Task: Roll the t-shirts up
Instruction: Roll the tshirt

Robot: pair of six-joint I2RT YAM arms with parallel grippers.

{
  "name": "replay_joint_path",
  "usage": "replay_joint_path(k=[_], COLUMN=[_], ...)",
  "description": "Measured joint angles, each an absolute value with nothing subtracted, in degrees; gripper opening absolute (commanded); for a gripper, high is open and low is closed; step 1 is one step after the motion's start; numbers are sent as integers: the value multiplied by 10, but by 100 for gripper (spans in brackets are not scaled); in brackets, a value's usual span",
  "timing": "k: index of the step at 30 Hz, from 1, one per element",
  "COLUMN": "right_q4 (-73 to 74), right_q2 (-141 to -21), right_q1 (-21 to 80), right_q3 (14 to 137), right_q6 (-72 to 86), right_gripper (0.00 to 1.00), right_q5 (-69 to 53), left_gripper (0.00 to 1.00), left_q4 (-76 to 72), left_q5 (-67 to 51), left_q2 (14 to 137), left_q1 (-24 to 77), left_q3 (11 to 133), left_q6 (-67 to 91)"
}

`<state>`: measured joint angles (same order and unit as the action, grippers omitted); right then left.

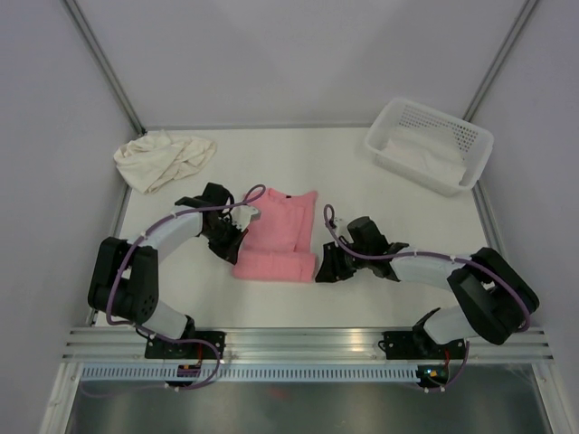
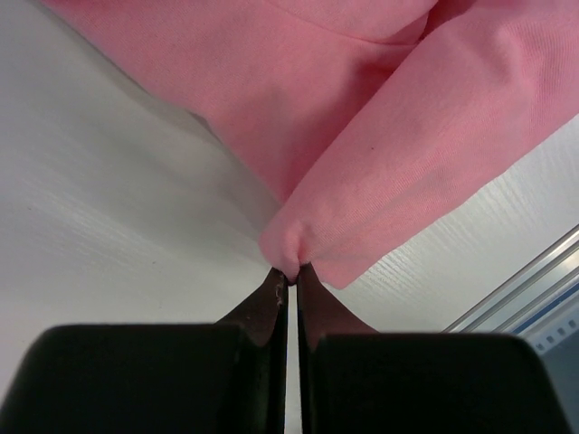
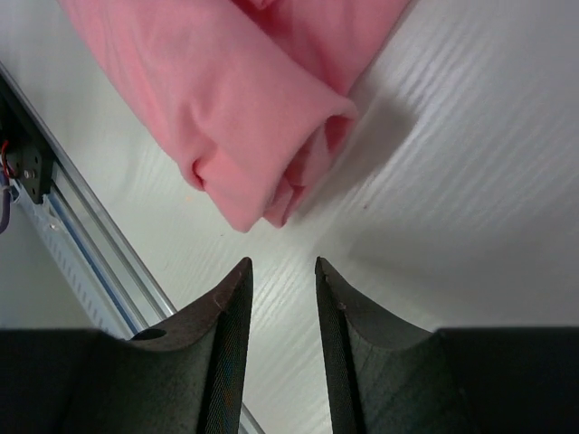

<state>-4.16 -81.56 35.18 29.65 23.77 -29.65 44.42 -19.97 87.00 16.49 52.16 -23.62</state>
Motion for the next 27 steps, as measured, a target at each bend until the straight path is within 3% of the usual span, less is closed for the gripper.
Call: replay_joint_path(k=[9, 11, 14, 17, 18, 27], right_q4=[-100, -104, -113, -123, -128, -85], right_q2=[-864, -883, -892, -893, -896, -883], right_q1=[417, 417, 417, 415, 414, 374], right_q3=[312, 319, 326, 326, 326, 329], right_q6=[243, 243, 243, 247, 248, 222], right_gripper=[41, 36, 25, 3, 0, 0], right_q5=[-280, -271, -259, -249, -249, -265], left_gripper=[2, 2, 2, 2, 2, 2], left_q4=[444, 444, 444, 444, 444, 443], left_q5=[-199, -199, -199, -199, -199, -153], left_q2=[875, 875, 875, 875, 875, 885], left_q1=[165, 165, 165, 165, 165, 165], left_q3=[522, 522, 522, 522, 522, 531], left_q6=[-234, -233, -232, -232, -232, -232])
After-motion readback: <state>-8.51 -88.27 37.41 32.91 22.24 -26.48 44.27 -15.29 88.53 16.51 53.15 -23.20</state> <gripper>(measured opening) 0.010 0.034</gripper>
